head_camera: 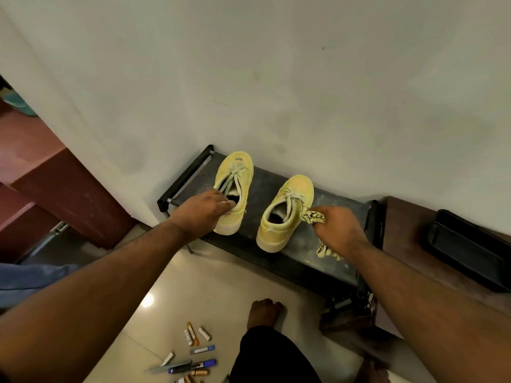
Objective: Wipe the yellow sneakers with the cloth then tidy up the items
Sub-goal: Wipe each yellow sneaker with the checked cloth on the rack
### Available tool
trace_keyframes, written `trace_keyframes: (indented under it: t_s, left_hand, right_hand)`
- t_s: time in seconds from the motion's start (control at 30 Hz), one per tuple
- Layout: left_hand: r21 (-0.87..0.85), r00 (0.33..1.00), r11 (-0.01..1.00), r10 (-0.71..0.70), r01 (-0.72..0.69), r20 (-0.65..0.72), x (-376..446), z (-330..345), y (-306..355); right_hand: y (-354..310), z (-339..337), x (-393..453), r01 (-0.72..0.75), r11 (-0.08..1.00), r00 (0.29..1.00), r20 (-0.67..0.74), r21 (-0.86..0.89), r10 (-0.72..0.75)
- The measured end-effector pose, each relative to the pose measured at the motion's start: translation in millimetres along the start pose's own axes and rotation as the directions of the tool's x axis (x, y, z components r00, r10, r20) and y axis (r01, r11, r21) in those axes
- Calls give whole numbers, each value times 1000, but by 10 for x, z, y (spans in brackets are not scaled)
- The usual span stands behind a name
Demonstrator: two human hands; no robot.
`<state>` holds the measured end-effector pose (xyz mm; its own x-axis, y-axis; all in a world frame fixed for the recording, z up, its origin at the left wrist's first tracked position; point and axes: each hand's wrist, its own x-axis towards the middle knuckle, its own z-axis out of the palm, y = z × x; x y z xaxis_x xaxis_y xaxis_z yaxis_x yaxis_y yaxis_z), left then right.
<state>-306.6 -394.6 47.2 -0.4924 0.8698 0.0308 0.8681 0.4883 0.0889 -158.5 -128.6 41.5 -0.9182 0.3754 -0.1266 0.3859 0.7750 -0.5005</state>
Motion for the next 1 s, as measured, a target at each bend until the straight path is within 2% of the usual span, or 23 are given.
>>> trace_keyframes:
  t_s: [0.17, 0.27, 0.4, 0.47, 0.57, 0.6, 0.67, 0.7, 0.73, 0.77, 0.83, 0.87, 1.0]
  left_hand:
    - [38, 979, 979, 199, -198, -33, 140, 404, -187]
    - [34, 965, 969, 248, -246, -85, 235, 489, -263]
    - [1, 972, 978, 208, -209, -105, 308, 560, -384]
    - [-12, 984, 985, 170, -171, -44, 346, 547, -394]
    - [35, 997, 999, 34, -36, 73, 330, 476, -295]
    - [47, 1000, 999, 8, -9, 21, 303, 433, -212]
    - [20, 975, 999, 45, -42, -217, 296, 326, 144]
    - [22, 957, 998, 70, -66, -283, 333, 299, 365]
    - [27, 966, 997, 80, -76, -246, 395, 281, 566]
    - [47, 985, 997, 75, -69, -152, 481, 290, 744]
    - [164, 998, 986, 25, -34, 52, 628, 360, 966]
    - [217, 995, 976, -4, -18, 100, 666, 369, 1011]
    - [194, 983, 972, -153, 132, 97, 639, 457, 1011]
  right_hand:
    - [211, 39, 147, -57, 998, 997, -46, -20, 56]
    - [345, 104, 210, -114, 993, 993, -35, -24, 113]
    - [450, 146, 269, -185, 980, 983, -36, -72, 182]
    - [462, 113, 251, -208, 975, 978, -46, -82, 205]
    - [455, -3, 180, -201, 974, 978, -72, -105, 194]
    - [455, -42, 154, -191, 976, 980, -74, -105, 184]
    - [478, -145, 76, -180, 980, 982, -73, -86, 174]
    - [504, -197, 29, -179, 980, 982, -79, -81, 173]
    - [528, -245, -17, -180, 980, 981, -88, -83, 173]
    - [556, -285, -59, -179, 980, 980, -101, -86, 171]
    - [617, -383, -177, -173, 981, 979, -126, -88, 162]
    - [649, -426, -237, -169, 982, 979, -134, -87, 156]
    - [754, -523, -392, -136, 989, 981, -148, -61, 126]
